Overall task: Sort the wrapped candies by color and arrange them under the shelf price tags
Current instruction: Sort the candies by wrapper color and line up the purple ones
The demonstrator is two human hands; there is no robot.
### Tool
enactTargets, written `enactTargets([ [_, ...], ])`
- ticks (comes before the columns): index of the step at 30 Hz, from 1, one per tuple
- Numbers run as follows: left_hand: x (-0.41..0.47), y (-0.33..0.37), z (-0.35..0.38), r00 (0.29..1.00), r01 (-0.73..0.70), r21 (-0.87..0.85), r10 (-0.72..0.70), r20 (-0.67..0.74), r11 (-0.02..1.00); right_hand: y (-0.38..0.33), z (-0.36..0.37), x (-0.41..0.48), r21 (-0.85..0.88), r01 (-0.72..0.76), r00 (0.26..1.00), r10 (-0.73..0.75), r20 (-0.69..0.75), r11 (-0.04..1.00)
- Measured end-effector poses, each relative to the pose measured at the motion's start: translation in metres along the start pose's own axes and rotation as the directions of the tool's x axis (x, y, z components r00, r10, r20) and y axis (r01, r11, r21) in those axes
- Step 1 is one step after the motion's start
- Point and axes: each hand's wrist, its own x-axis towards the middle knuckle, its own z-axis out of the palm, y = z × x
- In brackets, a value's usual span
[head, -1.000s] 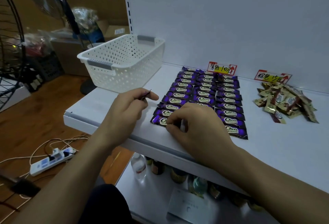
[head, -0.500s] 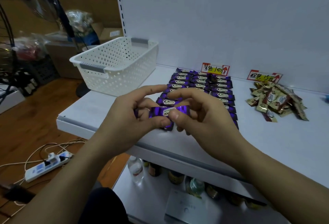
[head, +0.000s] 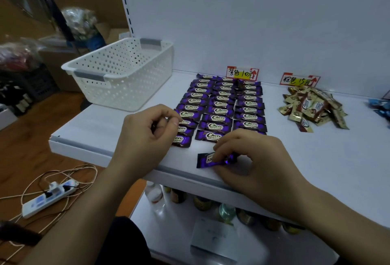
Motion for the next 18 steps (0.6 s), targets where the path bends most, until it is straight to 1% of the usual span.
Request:
enactTargets([
  [4, -0.0011, 0.0006, -0.0002, 0.997, -0.050, 0.074, 0.045, 0.067, 0.996, -0.0011, -0.0021, -0.0030, 0.014, -0.057, 0.998, 0.057, 0.022, 0.998],
  [6, -0.0021, 0.0016, 0.0008, 0.994, -0.094, 0.109, 0.087, 0.066, 0.990, -0.0014, -0.0024, -0.0046, 0.002, -0.077, 0.997, 0.077, 0.022, 0.997],
  [9, -0.0033, 0.0022, 0.0007, 0.993, -0.116, 0.118, 0.114, 0.026, 0.986, -0.0025, -0.0018, -0.0048, -0.102, -0.115, 0.993, 0.114, -0.015, 0.988],
  [10, -0.0034, 0.0014, 0.0002, 0.993, -0.115, 0.118, 0.115, 0.007, 0.986, -0.0027, -0.0008, -0.0046, -0.143, -0.125, 0.992, 0.127, 0.002, 0.982],
  [12, -0.0040, -0.0016, 0.0000, 0.996, -0.076, 0.096, 0.079, -0.032, 0.992, -0.0031, 0.0030, -0.0048, -0.212, -0.107, 0.986, 0.131, 0.103, 0.971],
  [13, -0.0041, -0.0031, -0.0005, 0.998, -0.049, 0.073, 0.053, -0.047, 0.996, -0.0033, 0.0046, -0.0050, -0.218, -0.083, 0.981, 0.118, 0.154, 0.972],
  [16, -0.0031, -0.0060, -0.0015, 0.998, -0.022, 0.037, 0.024, -0.063, 0.999, -0.0056, 0.0018, -0.0045, -0.152, -0.056, 0.962, 0.095, 0.258, 0.987],
  [18, -0.0028, -0.0054, -0.0012, 0.998, -0.029, 0.046, 0.031, -0.051, 0.999, -0.0083, -0.0020, -0.0028, -0.106, -0.058, 0.953, 0.086, 0.289, 0.993],
])
